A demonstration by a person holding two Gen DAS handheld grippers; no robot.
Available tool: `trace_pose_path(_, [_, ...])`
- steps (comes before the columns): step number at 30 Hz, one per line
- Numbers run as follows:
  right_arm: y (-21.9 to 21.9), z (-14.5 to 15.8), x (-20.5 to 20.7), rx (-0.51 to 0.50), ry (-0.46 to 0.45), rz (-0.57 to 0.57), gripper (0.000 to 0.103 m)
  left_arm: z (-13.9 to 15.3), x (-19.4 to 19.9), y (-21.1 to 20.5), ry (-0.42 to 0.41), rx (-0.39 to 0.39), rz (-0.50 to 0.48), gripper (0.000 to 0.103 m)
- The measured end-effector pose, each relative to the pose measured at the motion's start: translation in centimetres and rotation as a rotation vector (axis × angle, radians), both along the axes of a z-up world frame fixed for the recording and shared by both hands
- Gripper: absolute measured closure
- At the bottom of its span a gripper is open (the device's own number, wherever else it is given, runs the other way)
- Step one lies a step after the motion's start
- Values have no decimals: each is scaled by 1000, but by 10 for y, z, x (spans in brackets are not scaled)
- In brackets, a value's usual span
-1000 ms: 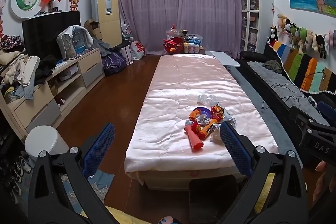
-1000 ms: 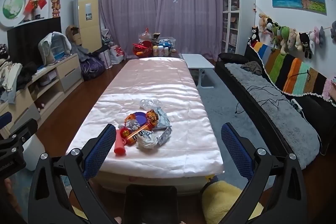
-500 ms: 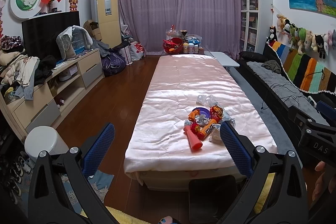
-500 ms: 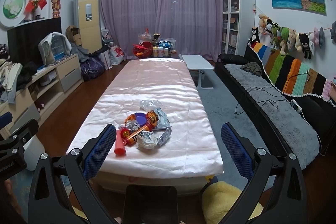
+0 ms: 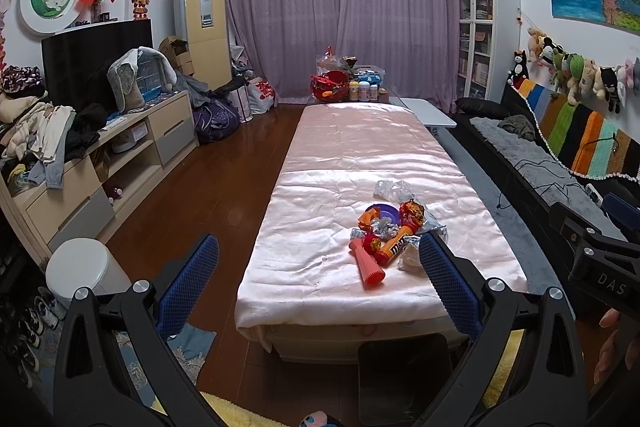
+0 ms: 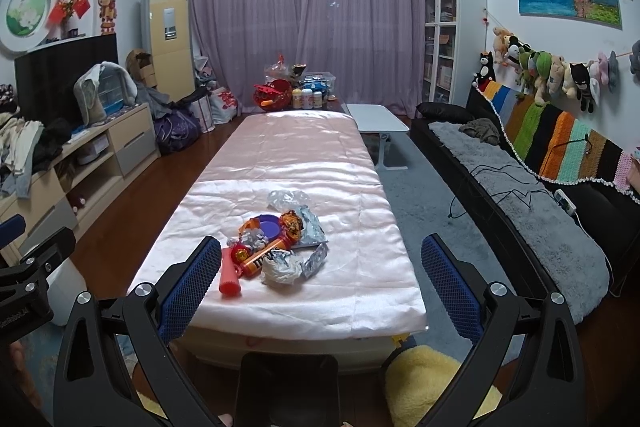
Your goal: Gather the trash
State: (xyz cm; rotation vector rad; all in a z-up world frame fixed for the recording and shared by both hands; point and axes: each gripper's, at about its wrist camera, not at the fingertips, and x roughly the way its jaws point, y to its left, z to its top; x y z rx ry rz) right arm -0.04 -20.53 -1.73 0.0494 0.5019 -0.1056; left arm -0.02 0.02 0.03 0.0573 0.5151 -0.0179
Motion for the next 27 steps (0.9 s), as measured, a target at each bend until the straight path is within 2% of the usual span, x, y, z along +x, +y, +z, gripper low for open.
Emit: trace_pose_path(27, [1, 0, 1, 5, -5, 4, 3, -2, -2, -2, 0, -2, 0, 8])
